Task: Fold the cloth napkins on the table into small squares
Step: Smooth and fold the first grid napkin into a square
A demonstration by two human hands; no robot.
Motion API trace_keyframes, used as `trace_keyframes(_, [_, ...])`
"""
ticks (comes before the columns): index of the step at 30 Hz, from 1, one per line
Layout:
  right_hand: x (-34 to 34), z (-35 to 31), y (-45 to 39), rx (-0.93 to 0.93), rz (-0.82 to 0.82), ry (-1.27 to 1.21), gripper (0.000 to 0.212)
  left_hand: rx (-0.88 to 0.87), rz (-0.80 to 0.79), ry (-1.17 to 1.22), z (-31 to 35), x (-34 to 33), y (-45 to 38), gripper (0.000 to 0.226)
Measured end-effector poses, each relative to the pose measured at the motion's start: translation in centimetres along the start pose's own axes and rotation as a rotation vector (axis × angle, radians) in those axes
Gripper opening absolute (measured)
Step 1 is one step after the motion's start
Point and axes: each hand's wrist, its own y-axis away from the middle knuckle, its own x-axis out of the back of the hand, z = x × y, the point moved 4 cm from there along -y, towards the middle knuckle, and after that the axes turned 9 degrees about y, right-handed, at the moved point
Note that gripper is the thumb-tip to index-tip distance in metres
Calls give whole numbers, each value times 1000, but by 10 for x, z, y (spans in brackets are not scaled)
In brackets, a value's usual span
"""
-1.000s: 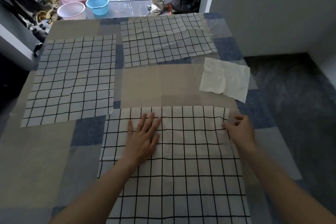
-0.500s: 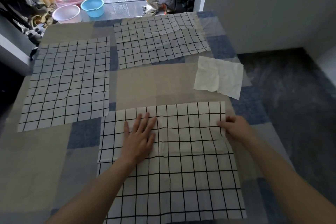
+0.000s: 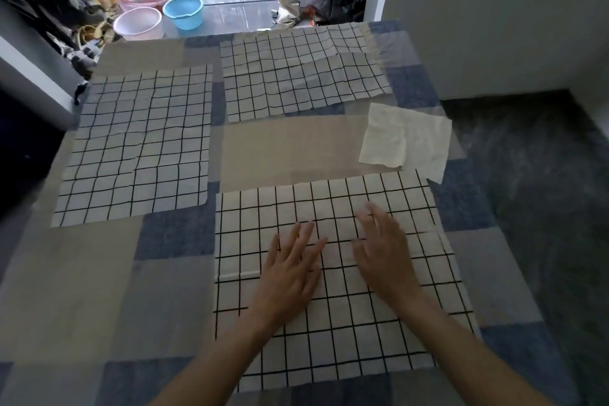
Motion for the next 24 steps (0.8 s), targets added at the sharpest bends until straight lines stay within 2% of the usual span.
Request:
trace_keyframes(1, [-14,-19,14,108,-93,18,48,1,-21,-15,2,-7,7,56])
trace_keyframes(3, [-39,-41,37,207,-248,45,53,7,-52,-45,0,-17,17,57])
trace_keyframes(6, [-53,-40,50,188,-294,115,54,23,-77,-75,-16,-20,31,57])
trace_keyframes(12, [-30,44,57,-57,-301,198,58,141,-31,-45,-67,0,73,54])
trace_keyframes(16, [-11,101,68,-336,-250,198,62,404,48,-33,-106,11,118,56])
trace_keyframes(18, [-3,97,78,-462,-187,170,66,508,133,-14,-98,15,134,59])
trace_keyframes(19, [0,83,84,-432,-169,155,66,506,163,14,-84,15,136,60])
trace_keyframes(21, [-4,36,97,-236,-175,123,62,380,168,50,-42,8,131,59])
trace_keyframes(24, [-29,-34,118,-15,-236,79,60,213,93,34,8,-20,119,58])
